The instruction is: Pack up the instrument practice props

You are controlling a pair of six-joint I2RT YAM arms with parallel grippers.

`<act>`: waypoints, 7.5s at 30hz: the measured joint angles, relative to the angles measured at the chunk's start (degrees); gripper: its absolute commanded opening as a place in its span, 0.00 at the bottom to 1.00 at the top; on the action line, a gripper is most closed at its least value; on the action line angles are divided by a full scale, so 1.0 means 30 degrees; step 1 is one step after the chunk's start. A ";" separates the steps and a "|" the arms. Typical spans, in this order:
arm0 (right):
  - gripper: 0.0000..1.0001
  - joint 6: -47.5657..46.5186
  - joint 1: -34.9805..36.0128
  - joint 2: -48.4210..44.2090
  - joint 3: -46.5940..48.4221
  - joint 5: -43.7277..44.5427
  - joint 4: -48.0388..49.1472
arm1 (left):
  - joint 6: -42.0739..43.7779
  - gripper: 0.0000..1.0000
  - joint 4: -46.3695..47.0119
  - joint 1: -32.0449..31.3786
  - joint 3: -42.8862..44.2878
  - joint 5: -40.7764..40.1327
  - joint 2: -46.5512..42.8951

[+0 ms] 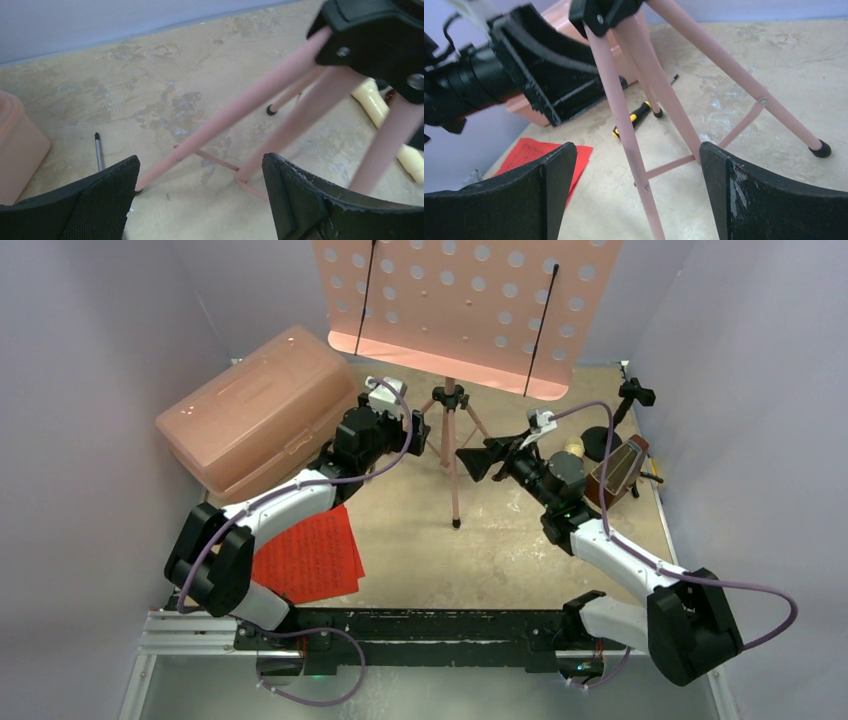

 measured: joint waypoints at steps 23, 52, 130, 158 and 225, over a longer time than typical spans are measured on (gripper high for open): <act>0.53 0.6098 -0.1989 0.3249 0.4233 -0.1100 0.2135 | -0.0831 0.88 0.9231 -0.0984 -0.1005 0.3264 -0.0670; 0.00 0.4736 -0.2404 0.6623 0.5734 -0.5056 0.5690 | 0.0517 0.03 1.1278 -0.1100 0.2157 0.4925 0.1902; 0.00 -0.6943 0.1464 1.0018 -0.2098 -0.1086 1.3406 | -0.1960 0.22 0.2127 -0.1814 0.4087 0.5850 0.0066; 0.00 -0.6907 0.1392 1.1052 -0.2106 -0.1537 1.5045 | -0.1064 0.37 1.0309 -0.1880 0.3308 0.3730 0.1639; 0.82 -0.8444 0.2018 0.9602 -0.0459 0.1377 1.4586 | -0.0313 0.00 0.9260 -0.2980 0.1129 0.3373 -0.0401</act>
